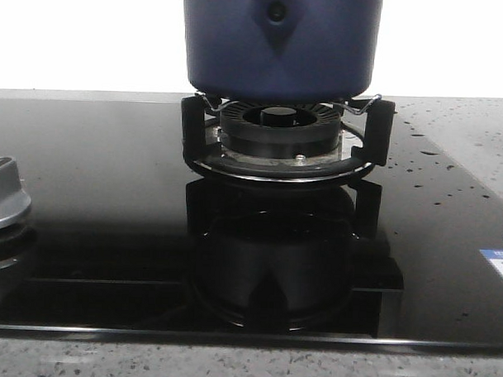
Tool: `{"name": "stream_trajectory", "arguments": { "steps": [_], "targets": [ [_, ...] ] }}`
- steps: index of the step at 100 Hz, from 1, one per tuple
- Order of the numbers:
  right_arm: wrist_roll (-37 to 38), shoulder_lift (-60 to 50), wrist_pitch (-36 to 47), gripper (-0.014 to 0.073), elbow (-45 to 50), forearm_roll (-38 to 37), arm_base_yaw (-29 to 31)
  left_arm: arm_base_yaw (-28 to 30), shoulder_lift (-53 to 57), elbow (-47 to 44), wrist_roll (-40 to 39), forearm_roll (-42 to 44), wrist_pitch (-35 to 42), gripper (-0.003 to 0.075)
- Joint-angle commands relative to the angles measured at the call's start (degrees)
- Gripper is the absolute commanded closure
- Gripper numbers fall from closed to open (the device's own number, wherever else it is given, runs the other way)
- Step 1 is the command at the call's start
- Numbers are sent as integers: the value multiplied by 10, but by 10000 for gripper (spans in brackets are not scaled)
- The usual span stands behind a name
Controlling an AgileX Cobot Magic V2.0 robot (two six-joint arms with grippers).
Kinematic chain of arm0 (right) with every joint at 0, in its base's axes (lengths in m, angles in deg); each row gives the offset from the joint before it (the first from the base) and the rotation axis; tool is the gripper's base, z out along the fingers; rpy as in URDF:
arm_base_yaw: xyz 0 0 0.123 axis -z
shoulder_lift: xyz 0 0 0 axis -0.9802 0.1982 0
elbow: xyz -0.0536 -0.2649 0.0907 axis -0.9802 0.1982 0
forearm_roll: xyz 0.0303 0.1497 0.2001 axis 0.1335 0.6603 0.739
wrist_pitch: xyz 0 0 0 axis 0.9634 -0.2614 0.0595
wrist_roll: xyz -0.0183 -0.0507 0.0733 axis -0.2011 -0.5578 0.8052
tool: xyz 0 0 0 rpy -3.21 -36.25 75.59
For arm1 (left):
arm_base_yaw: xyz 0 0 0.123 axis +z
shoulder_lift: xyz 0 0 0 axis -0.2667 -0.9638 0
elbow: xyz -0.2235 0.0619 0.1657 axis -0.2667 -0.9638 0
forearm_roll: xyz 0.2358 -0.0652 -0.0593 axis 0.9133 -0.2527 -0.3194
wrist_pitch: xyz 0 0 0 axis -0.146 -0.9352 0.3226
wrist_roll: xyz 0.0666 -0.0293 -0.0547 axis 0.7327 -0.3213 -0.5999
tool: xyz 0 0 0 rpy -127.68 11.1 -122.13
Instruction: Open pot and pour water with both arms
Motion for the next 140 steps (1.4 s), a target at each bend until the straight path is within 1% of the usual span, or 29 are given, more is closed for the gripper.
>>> {"name": "stream_trajectory", "arguments": {
  "steps": [1, 22, 41, 50, 65, 72, 81, 100, 111, 119, 130, 140],
  "targets": [
    [-5, 10, 40, -43, -18, 10, 1, -9, 13, 27, 2, -46, -18, 184],
    [-5, 10, 36, -43, -18, 10, 1, -30, 9, 32, 5, -46, -12, 184],
    [-5, 10, 34, -43, -18, 10, 1, -32, -5, 32, 5, -49, -15, 197],
    [-5, 10, 27, -43, -18, 10, 1, -32, -7, 32, 5, -56, -14, 251],
    [-5, 10, 22, -43, -18, 10, 1, -32, -7, 32, 5, -61, -15, 407],
    [-5, 10, 22, -43, -18, 6, 1, -32, -7, 34, 5, -73, -26, 468],
    [-5, 10, 26, -43, -18, -15, 1, -32, -6, 43, 5, -82, -42, 510],
    [-5, 10, 41, -43, -18, -57, 1, -32, 14, 80, 5, -86, -55, 513],
    [-5, 11, 42, -43, -18, -90, 1, -29, 39, 85, 3, -86, -54, 513],
    [-5, 11, 48, -43, -18, -116, 1, -24, 59, 85, -14, -86, -54, 513],
    [4, 11, 104, -43, 1, -156, 1, -13, 85, 85, -35, -85, -55, 513],
    [5, 11, 176, -43, 44, -162, 1, 0, 107, 85, -46, -85, -59, 513]
  ]
}}
